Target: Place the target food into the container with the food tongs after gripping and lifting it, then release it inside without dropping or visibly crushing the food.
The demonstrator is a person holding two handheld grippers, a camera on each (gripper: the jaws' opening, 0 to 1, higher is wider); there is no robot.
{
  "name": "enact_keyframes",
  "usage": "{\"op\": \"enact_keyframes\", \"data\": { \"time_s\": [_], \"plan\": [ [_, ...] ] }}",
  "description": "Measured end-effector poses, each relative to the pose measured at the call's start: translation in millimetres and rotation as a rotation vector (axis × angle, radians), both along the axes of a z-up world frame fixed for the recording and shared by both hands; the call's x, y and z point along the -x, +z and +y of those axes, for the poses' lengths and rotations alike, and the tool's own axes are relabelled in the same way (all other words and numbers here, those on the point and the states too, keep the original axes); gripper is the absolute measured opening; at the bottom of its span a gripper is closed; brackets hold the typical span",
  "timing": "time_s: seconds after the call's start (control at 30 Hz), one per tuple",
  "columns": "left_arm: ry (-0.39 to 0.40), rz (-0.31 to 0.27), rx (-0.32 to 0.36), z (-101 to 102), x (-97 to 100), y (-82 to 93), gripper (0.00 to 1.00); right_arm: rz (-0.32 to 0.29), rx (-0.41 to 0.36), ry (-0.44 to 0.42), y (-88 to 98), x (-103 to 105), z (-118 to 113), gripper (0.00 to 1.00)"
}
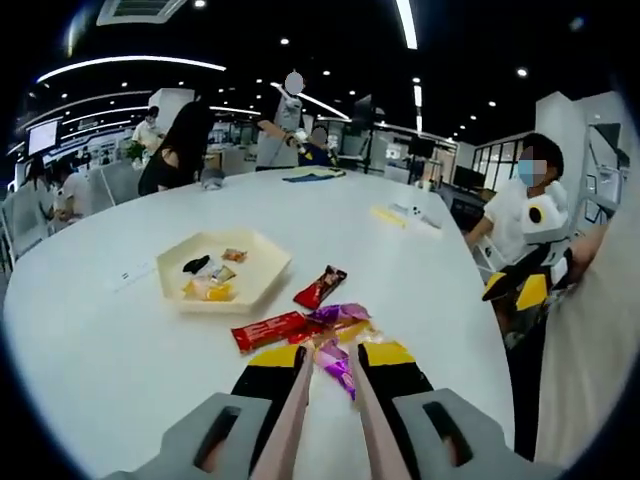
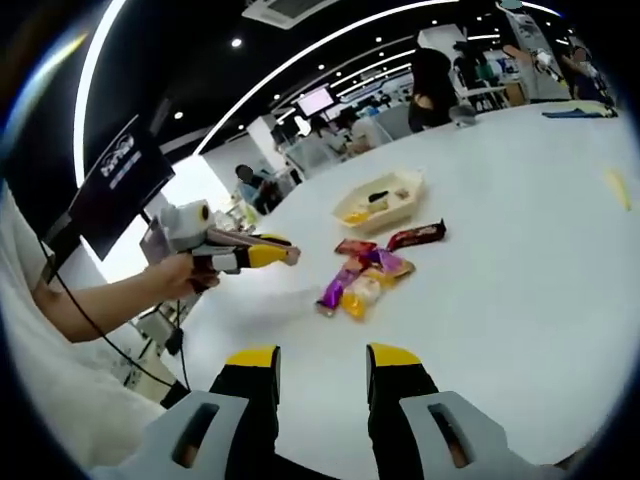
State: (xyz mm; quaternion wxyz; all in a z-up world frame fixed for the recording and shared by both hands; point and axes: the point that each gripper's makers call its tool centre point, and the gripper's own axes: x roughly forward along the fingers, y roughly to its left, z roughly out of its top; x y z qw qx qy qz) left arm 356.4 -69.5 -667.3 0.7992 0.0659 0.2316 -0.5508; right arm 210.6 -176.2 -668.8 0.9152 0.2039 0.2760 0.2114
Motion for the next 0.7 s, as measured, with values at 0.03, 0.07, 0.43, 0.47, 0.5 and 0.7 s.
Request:
{"op": "enact_keyframes", "data": {
  "time_s": [0.03,0.07,0.43,0.47,0.5,0.7],
  "plan": [
    [0.001,0.004,-0.004,-0.3,1.8,1.2,0.2,-0.001,0.006,0.014,0.1,-1.6,1.1,0.34],
    [0.0,0.001,-0.008,0.0,4.8,3.2,0.2,0.006,0.012,0.025,-0.7,-2.3,0.9,0.34],
    [0.069,0.053,-0.067,-7.3,15.9,-19.2,0.24,0.019,0.008,-0.004,-2.4,8.4,-22.8,0.34],
    [0.079,0.07,-0.076,-7.3,15.7,-21.1,0.25,0.017,0.004,-0.005,-1.0,8.5,-23.5,0.34],
    [0.094,0.085,-0.079,-7.6,14.6,-22.0,0.25,0.016,0.003,-0.005,-0.6,8.5,-23.5,0.34],
    [0.273,0.193,-0.04,-12.4,4.4,-19.5,0.26,0.013,-0.004,-0.011,-1.8,7.5,-29.4,0.34]
  ]
}}
